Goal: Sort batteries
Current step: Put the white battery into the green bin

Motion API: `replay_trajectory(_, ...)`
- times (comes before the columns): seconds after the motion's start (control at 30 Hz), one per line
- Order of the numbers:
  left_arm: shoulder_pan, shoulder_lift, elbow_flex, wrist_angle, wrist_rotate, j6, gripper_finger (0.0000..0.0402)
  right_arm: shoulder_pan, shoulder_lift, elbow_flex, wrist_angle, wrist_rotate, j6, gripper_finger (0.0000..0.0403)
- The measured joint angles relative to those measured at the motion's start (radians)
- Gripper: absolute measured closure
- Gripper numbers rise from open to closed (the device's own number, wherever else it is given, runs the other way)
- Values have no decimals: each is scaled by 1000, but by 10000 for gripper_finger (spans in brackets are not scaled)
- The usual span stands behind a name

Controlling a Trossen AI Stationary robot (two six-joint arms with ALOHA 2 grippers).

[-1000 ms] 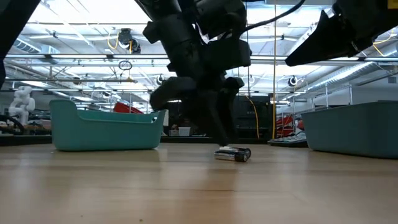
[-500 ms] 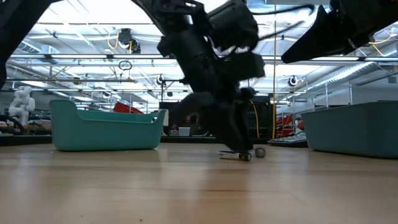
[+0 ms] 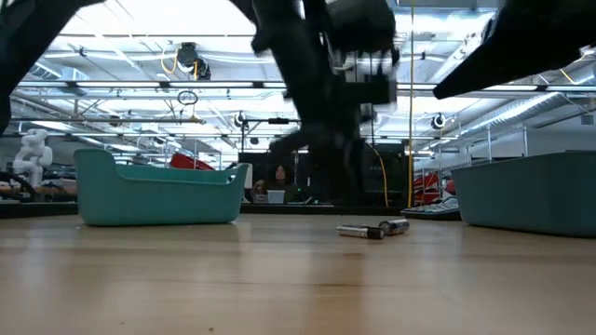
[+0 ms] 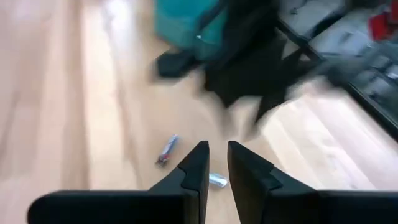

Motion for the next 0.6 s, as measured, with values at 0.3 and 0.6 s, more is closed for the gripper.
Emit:
replay_trajectory(0.3, -34, -143, 2, -176, -14, -171, 288, -101, 0, 1, -3, -339, -174, 316)
replay_trajectory(0.6, -109, -281, -213, 27, 52, -262, 288, -286, 0, 34, -41, -580, -431, 270)
